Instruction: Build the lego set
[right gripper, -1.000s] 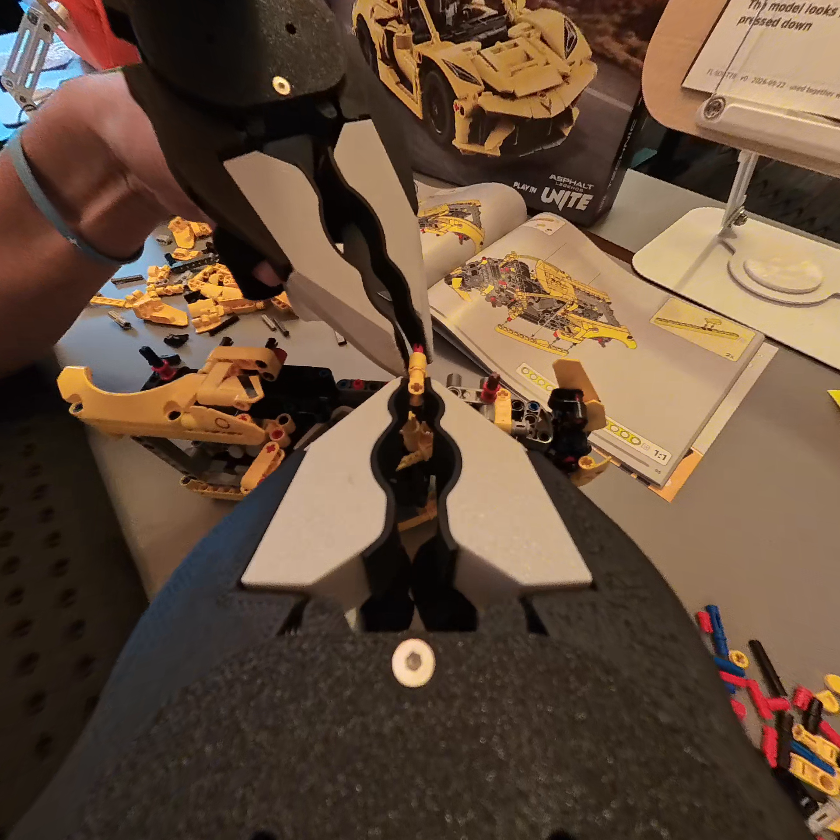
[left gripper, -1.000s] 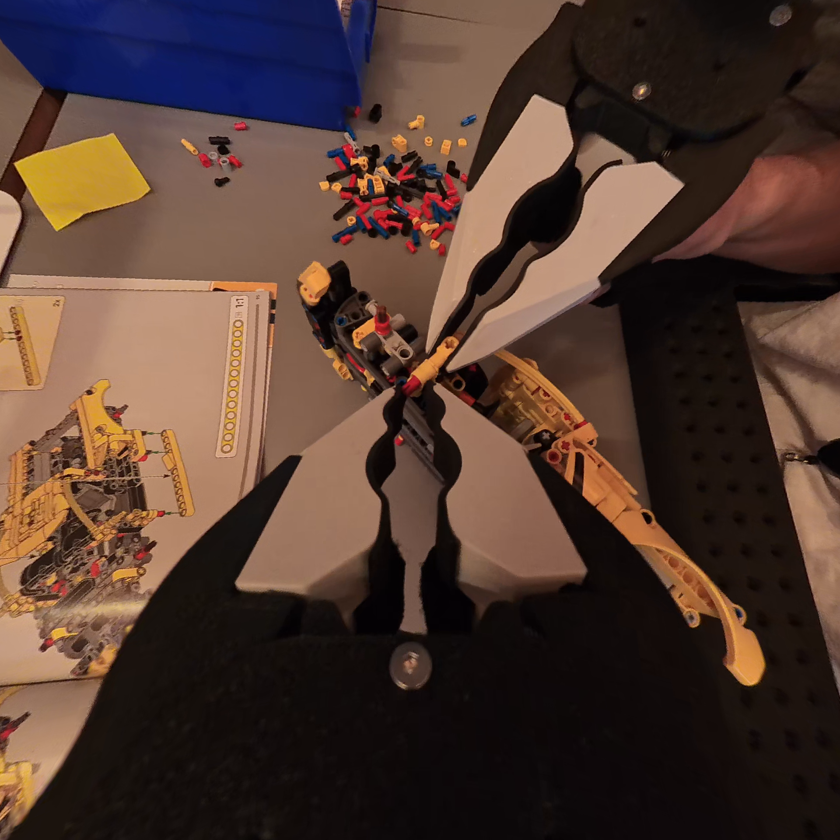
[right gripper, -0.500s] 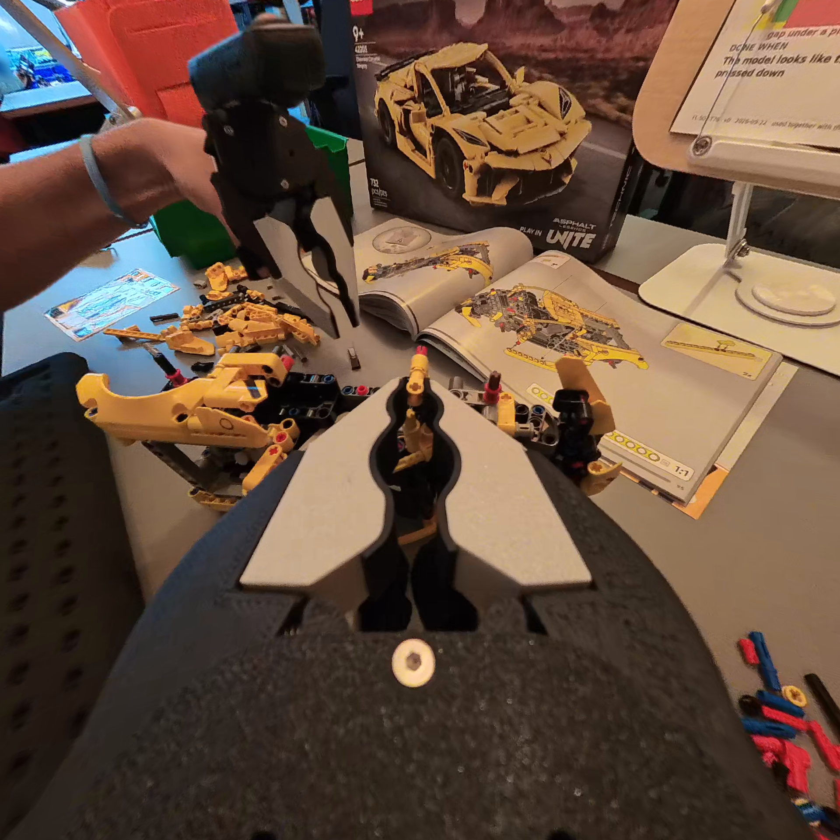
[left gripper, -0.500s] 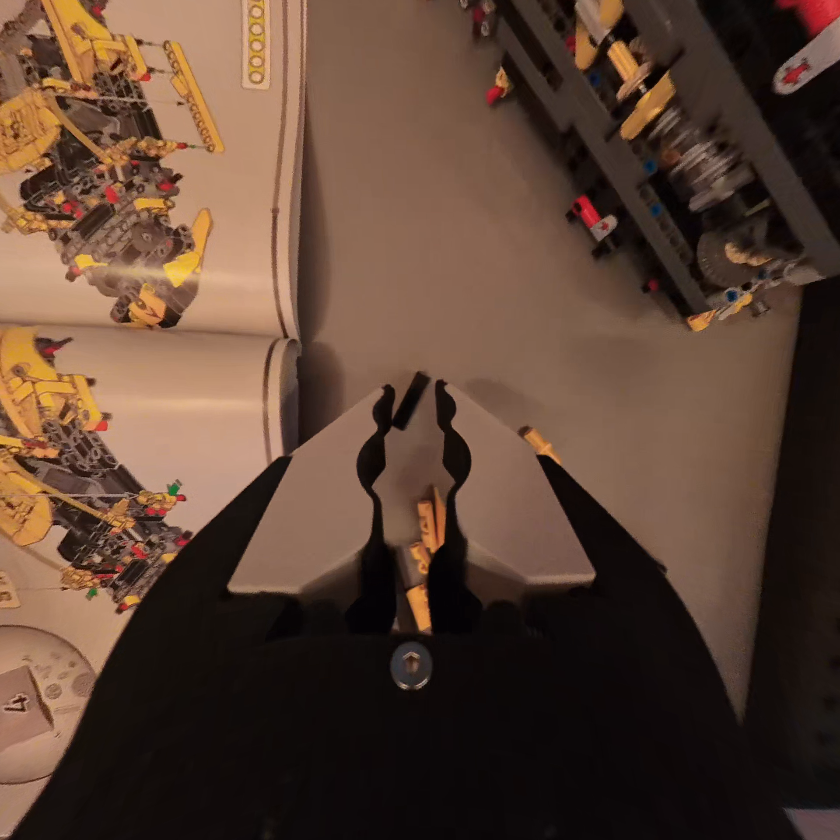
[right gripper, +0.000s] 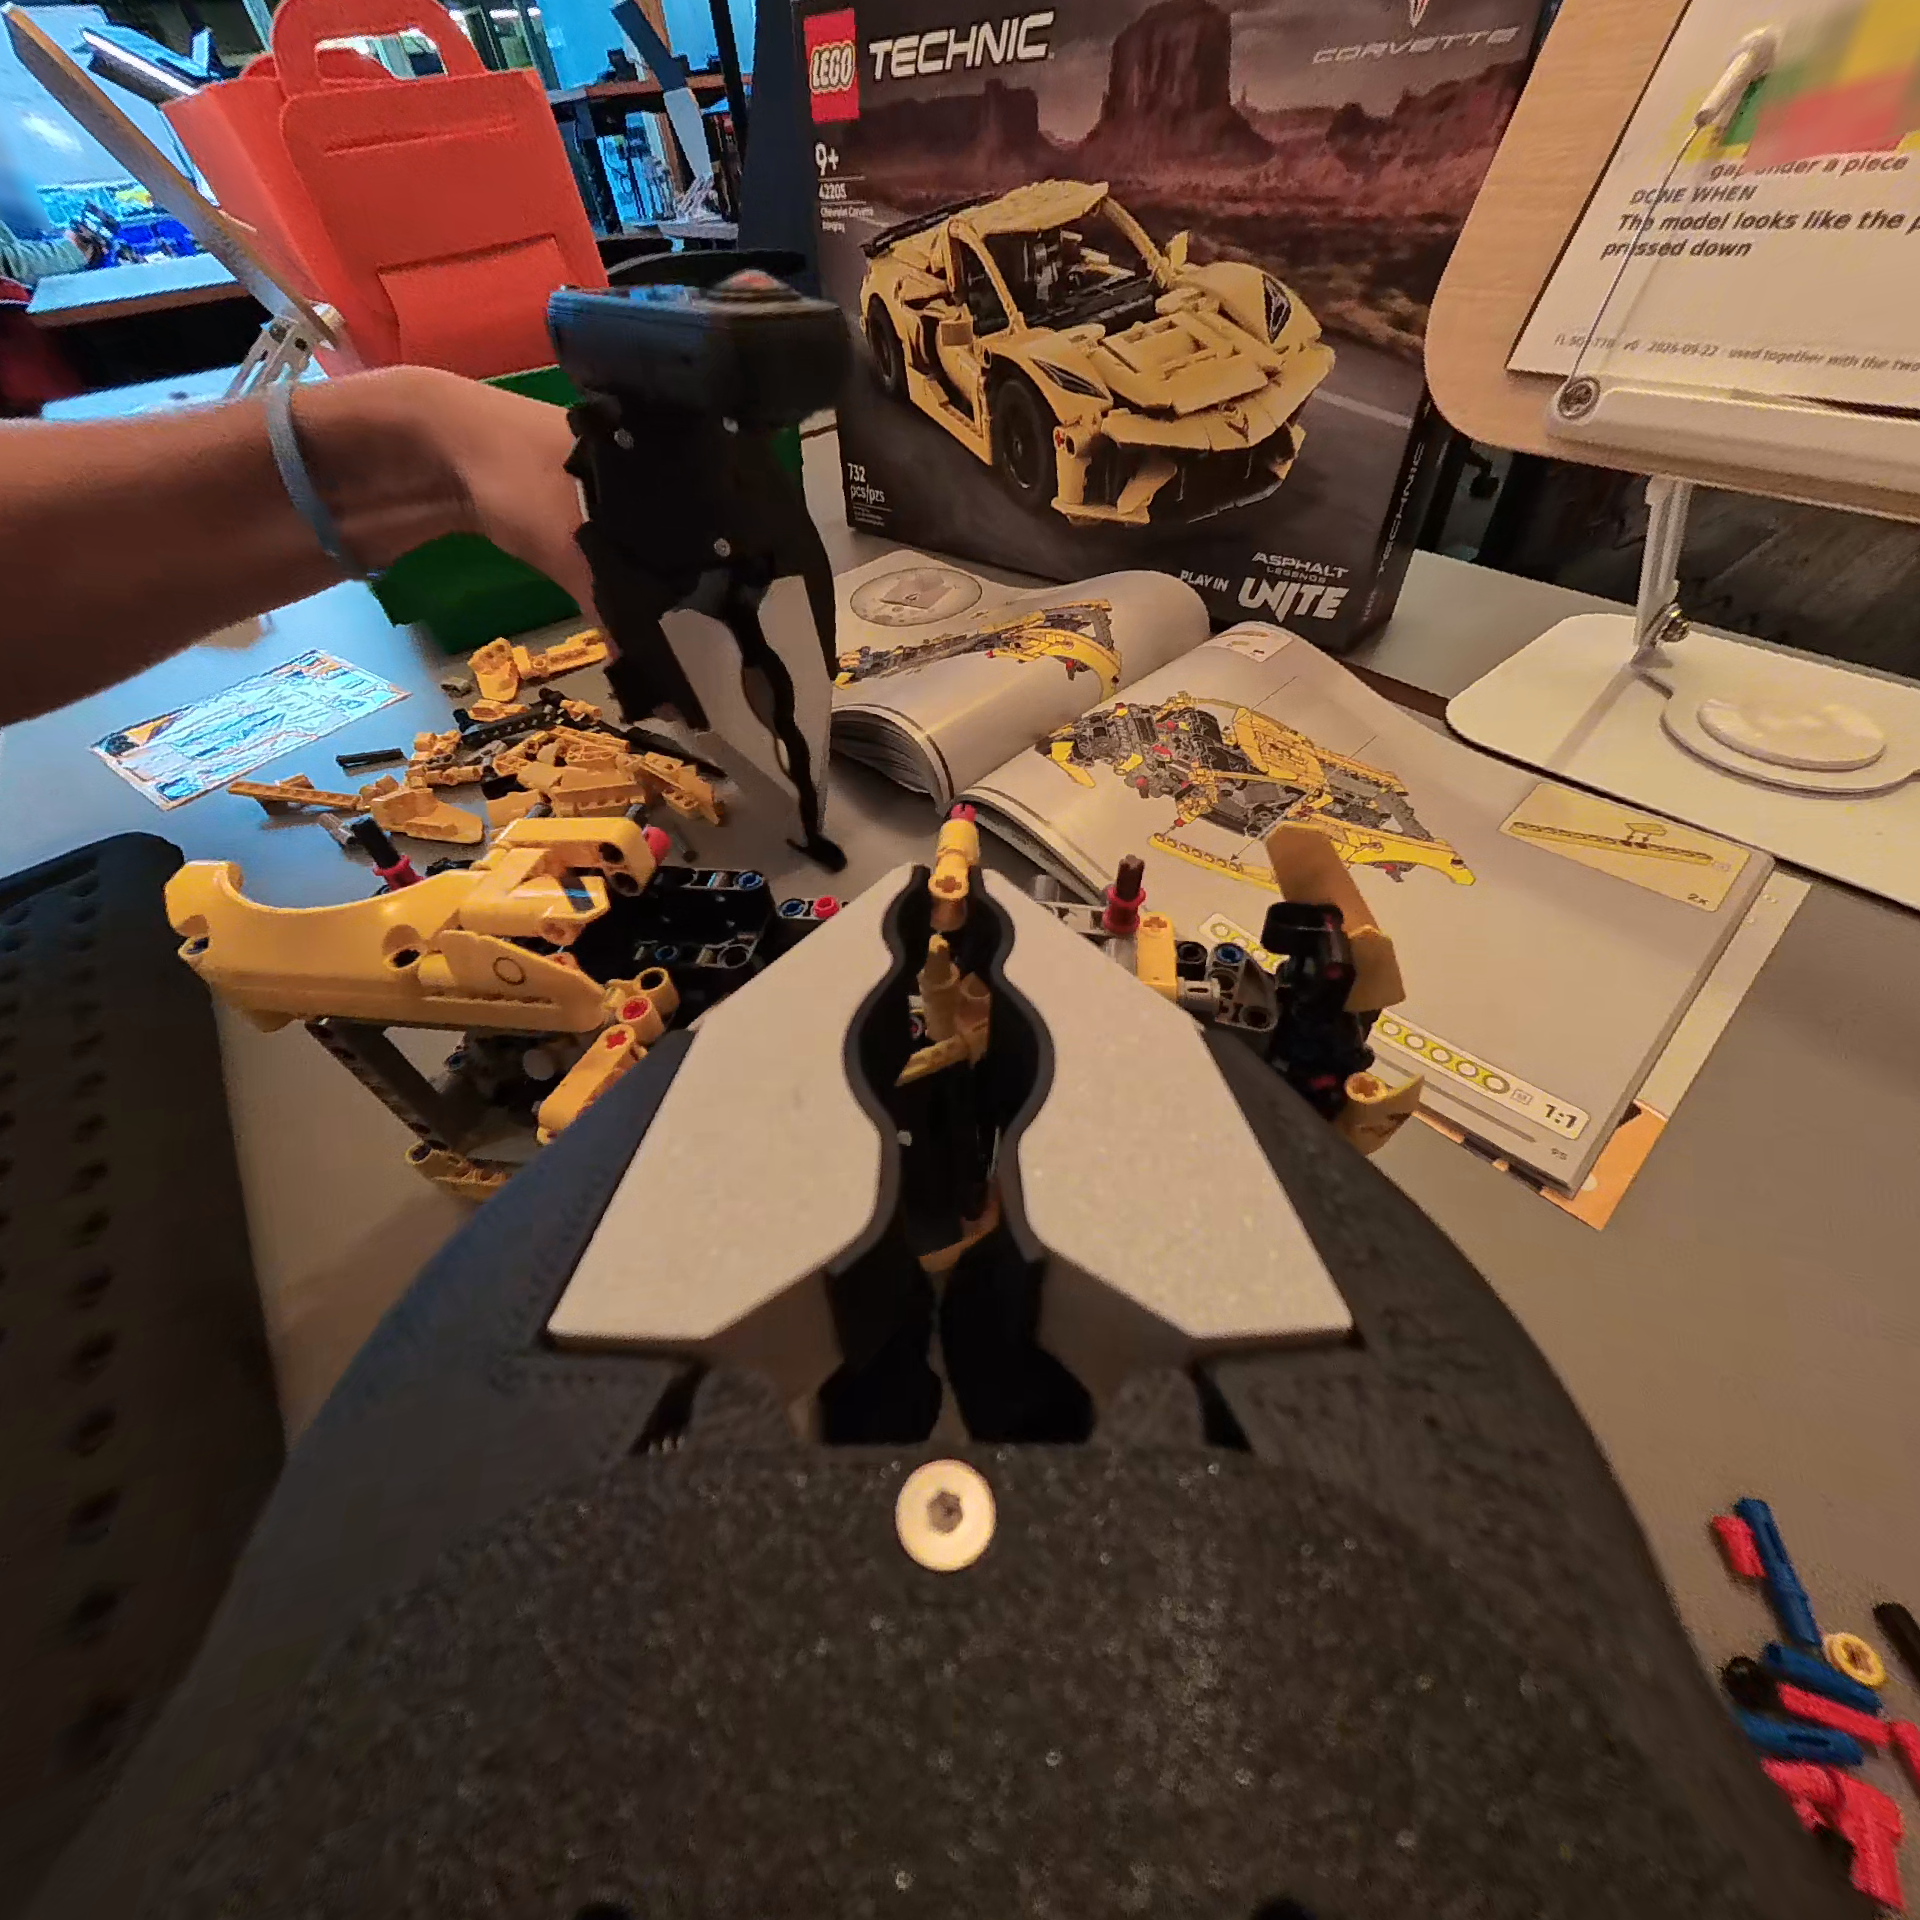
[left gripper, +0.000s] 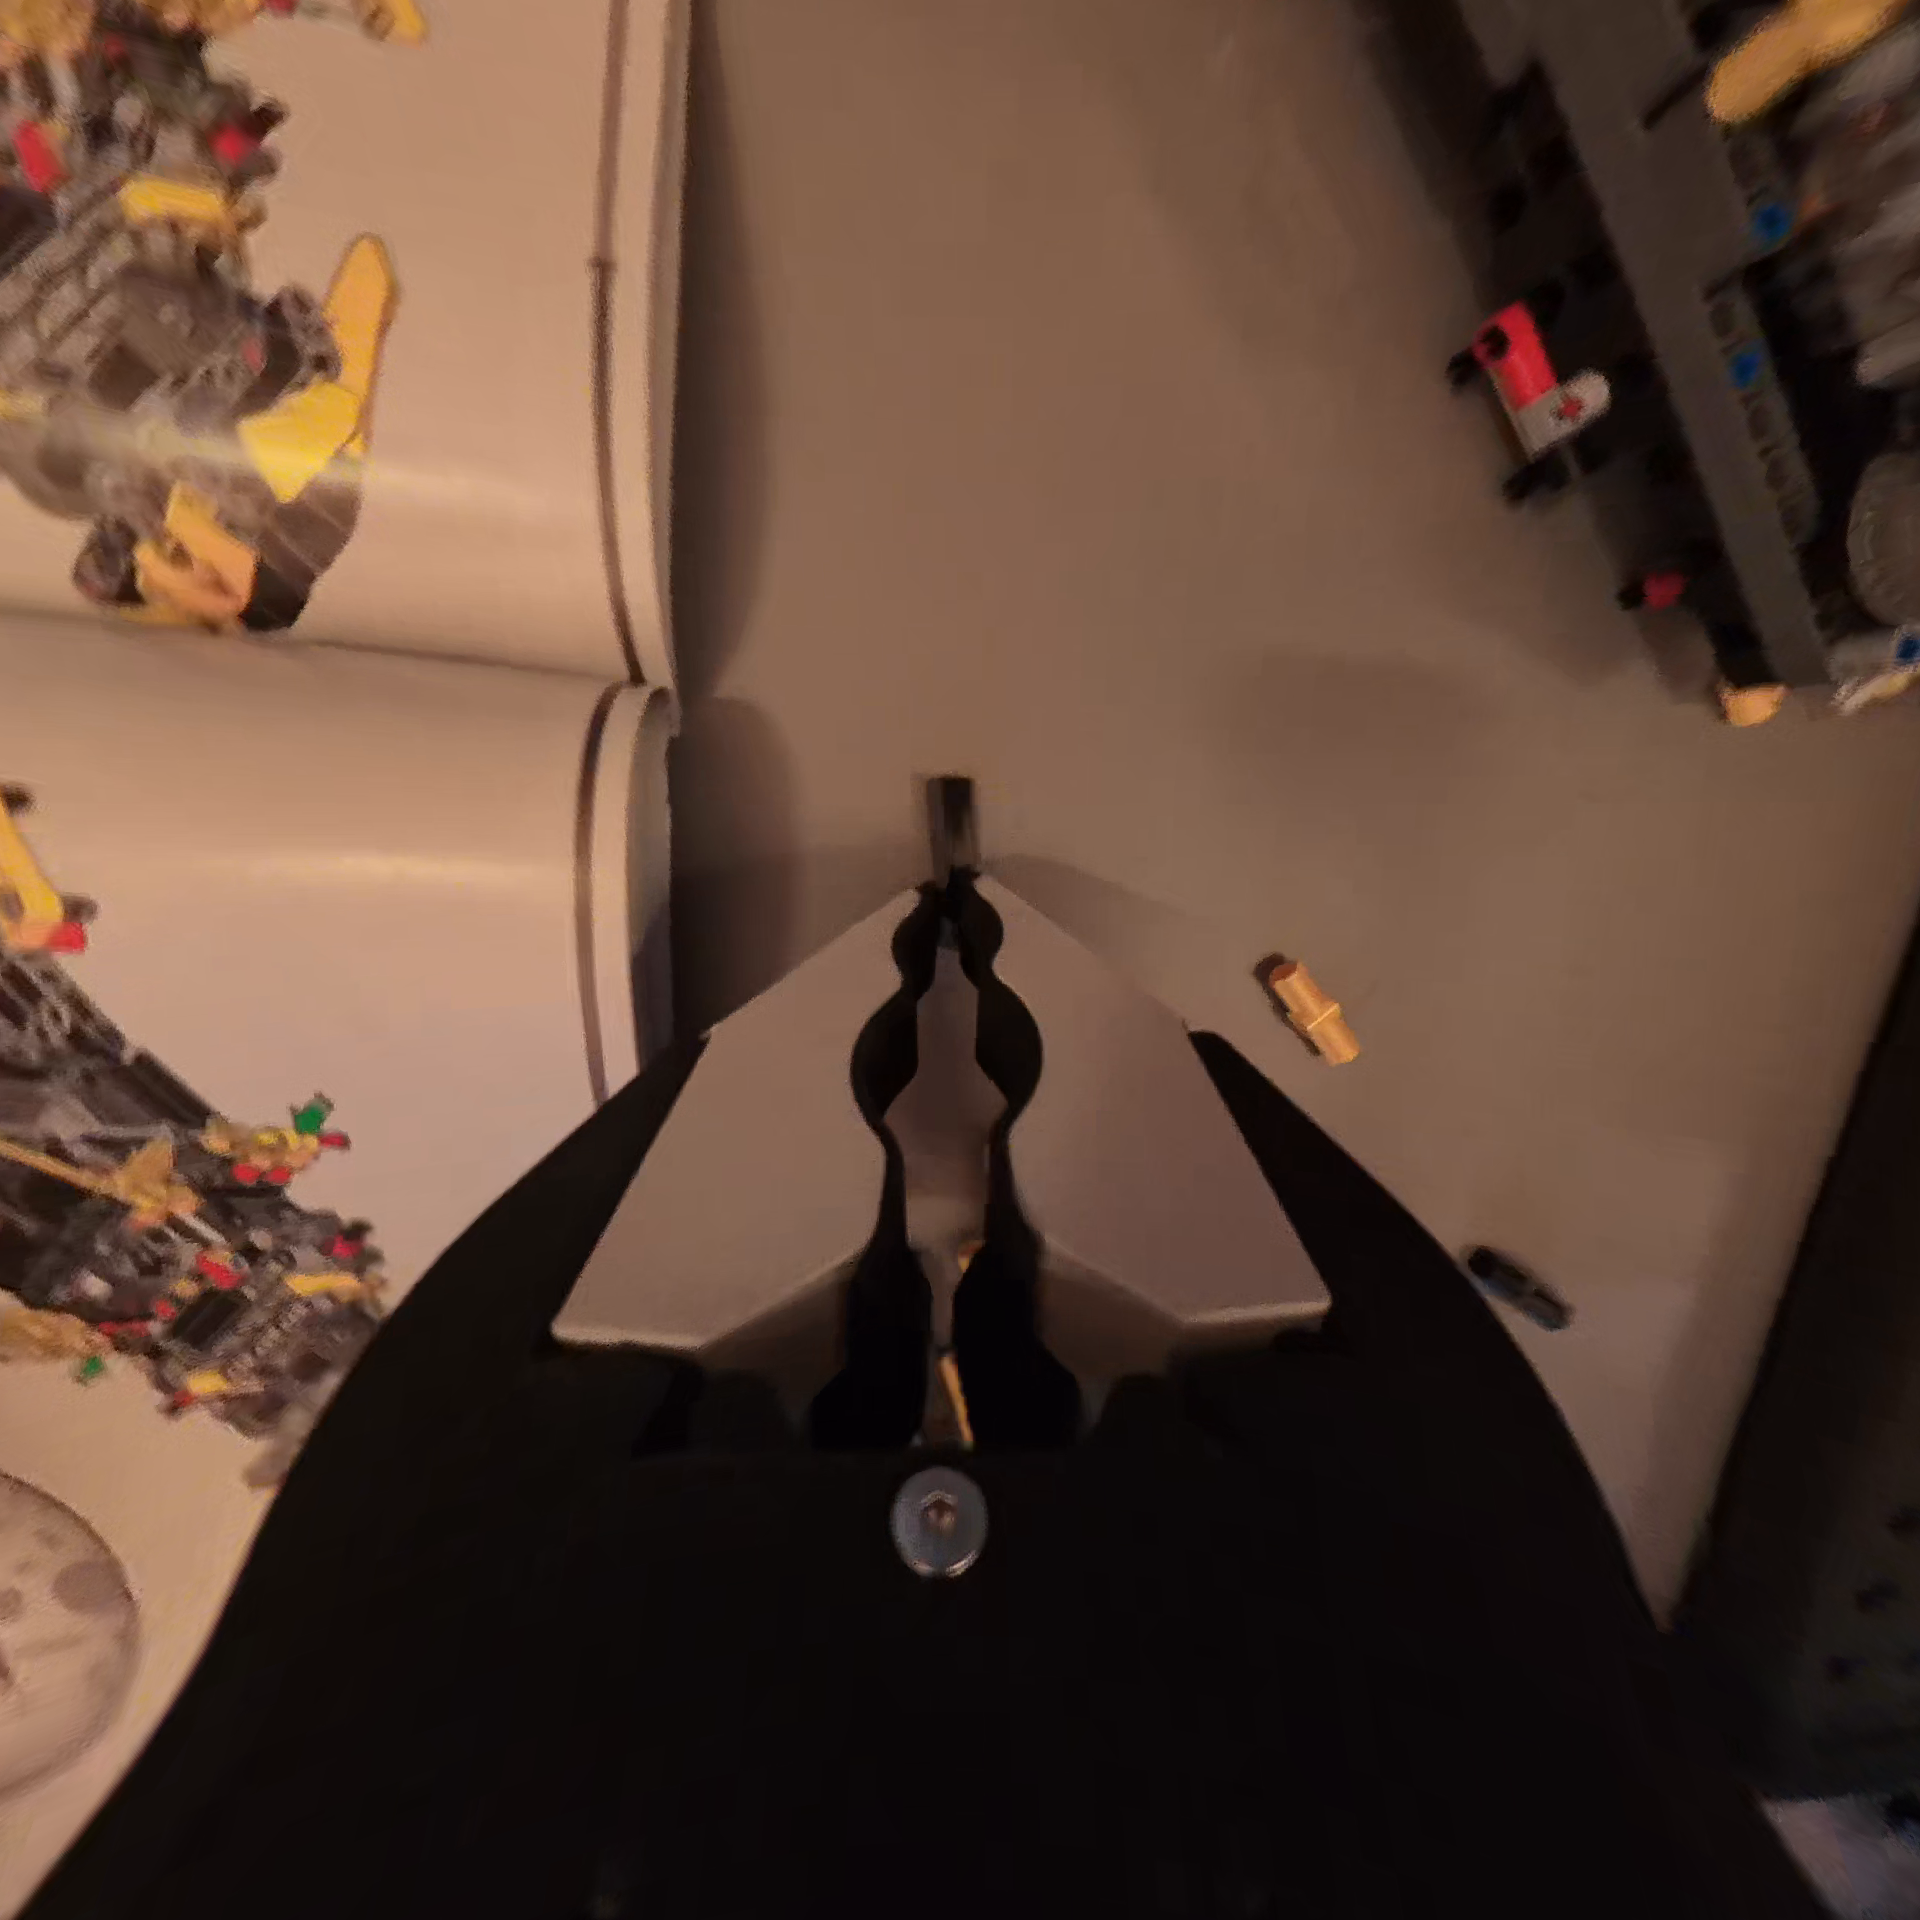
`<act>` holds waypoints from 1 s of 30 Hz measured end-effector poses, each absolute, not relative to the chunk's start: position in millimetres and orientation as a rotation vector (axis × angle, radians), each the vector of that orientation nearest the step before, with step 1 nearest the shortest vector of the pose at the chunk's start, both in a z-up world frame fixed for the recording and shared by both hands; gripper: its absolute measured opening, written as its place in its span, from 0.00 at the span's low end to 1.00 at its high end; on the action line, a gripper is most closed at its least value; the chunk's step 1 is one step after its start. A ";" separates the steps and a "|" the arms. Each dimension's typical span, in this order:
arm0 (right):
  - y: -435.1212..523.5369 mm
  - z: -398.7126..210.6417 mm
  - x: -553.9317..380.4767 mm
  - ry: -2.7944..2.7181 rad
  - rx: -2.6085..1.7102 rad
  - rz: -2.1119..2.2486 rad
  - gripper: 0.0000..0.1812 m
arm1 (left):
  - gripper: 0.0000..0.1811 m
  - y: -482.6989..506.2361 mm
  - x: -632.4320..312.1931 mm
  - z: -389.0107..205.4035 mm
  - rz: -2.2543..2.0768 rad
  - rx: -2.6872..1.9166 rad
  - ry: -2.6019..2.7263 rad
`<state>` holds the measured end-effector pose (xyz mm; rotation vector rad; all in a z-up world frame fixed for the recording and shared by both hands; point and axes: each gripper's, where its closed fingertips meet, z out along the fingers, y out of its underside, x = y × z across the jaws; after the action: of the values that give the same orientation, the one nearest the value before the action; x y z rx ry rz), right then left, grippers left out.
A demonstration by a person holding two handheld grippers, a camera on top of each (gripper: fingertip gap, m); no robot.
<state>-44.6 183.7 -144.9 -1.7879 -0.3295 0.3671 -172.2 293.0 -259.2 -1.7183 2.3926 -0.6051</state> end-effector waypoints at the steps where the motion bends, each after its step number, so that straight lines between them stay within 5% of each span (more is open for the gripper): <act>1: 184.4 -144.7 -44.8 -0.328 -1.781 0.359 0.03 | 0.01 293.1 -170.9 -256.6 -0.618 -1.808 2.346; 6: 189.0 -143.6 -46.4 -0.339 -1.755 0.282 0.03 | 0.01 235.7 -129.6 -177.9 -1.143 -2.038 2.013; 11: 188.1 -143.6 -46.2 -0.321 -1.746 0.304 0.03 | 0.00 208.7 -101.6 -131.0 -1.158 -2.030 1.891; 30: 184.3 -144.2 -43.9 -0.321 -1.735 0.276 0.03 | 0.00 188.0 -74.5 -159.3 -0.763 -1.844 2.087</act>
<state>-43.9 184.3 -144.2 -1.7352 -0.3213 0.2757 -74.5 188.0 -159.3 -1.8439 2.0868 -0.7630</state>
